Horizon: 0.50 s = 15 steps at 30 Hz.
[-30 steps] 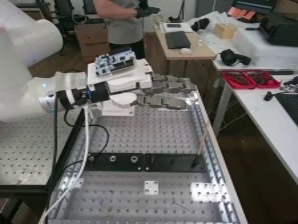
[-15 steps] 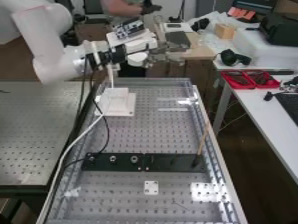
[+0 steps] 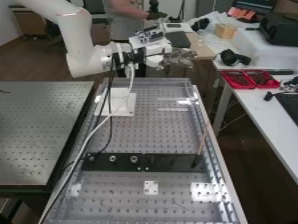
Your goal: Grab the paper clip and place it in the clear container
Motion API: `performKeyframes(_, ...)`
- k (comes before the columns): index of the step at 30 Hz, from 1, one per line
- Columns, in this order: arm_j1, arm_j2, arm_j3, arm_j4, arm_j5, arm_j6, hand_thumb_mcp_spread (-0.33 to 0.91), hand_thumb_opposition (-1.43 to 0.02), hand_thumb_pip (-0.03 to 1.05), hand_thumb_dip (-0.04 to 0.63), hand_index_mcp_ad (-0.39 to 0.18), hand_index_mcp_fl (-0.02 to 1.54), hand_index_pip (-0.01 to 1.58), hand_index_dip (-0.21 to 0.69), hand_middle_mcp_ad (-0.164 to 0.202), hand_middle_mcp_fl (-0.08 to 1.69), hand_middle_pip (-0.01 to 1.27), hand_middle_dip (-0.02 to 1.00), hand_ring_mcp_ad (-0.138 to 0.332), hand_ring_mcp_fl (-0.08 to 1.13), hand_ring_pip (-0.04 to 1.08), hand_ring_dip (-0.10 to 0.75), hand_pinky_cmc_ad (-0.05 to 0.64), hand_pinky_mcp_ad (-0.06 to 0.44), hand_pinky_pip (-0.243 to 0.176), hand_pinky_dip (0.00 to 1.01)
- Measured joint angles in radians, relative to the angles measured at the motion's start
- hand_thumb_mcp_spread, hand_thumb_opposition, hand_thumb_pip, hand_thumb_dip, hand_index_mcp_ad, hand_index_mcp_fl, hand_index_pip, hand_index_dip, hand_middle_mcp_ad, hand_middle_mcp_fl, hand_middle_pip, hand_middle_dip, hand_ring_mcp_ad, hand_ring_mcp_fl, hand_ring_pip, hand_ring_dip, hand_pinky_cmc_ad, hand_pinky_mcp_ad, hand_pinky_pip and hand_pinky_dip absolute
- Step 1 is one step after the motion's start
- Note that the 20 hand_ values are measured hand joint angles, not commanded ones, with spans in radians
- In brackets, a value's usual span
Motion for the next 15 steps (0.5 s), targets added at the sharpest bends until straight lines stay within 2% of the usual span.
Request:
performKeyframes(7,0.012,-0.072,0.047,-0.039,0.066,-0.019,0.52,-1.01,0.52,0.220,-0.185,0.84,1.15,0.035,-0.028,0.29,0.13,0.24,0.113,0.03,0.10,0.103,0.318,0.271,0.000,0.18)
performKeyframes(15,-0.002,-0.153,0.080,-0.077,0.137,-0.007,0.52,-1.01,0.52,0.220,-0.185,0.84,1.16,0.035,-0.028,0.30,0.13,0.24,0.113,0.03,0.10,0.103,0.318,0.274,0.000,0.18)
